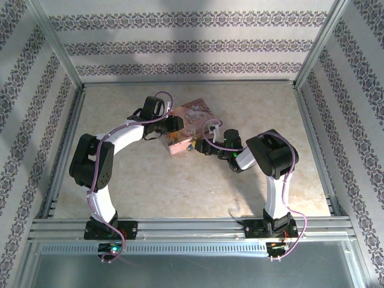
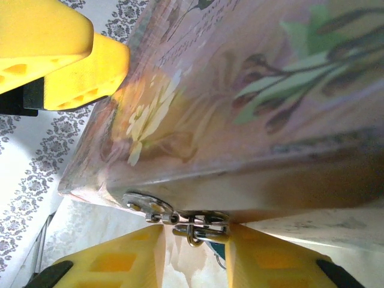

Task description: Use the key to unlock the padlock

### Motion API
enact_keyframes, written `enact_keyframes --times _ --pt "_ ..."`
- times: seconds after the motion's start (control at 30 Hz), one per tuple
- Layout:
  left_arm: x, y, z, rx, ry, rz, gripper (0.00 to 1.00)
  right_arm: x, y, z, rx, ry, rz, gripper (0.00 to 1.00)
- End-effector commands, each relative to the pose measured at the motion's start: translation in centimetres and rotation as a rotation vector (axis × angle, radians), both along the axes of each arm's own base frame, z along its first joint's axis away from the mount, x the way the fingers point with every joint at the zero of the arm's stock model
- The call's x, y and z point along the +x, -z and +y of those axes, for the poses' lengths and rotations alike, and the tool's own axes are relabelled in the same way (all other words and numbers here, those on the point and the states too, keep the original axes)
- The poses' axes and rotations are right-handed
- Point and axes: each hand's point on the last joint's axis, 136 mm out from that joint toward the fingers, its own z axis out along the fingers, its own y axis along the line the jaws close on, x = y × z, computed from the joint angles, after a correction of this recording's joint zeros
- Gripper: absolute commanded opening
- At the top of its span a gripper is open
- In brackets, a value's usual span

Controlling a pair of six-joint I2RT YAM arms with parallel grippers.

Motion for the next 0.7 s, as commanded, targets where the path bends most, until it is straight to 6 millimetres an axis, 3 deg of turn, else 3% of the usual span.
enact_keyframes --times 0.0,0.37,0.67 --pt "-1.81 3.09 0.27 0.055 0.014 0.092 0.37 -0.76 -2.52 1.21 0.065 -0.072 -0.093 0.28" --pt "-1.98 3.24 0.46 0.067 0.012 0.093 0.37 -0.18 -1.88 1.05 0.066 -0.036 -0.06 0.09" --pt "-2.09 3.41 0.69 0.077 0.007 0.092 0.37 -0.16 -1.76 0.85 0.064 -0.02 -0.05 0.03"
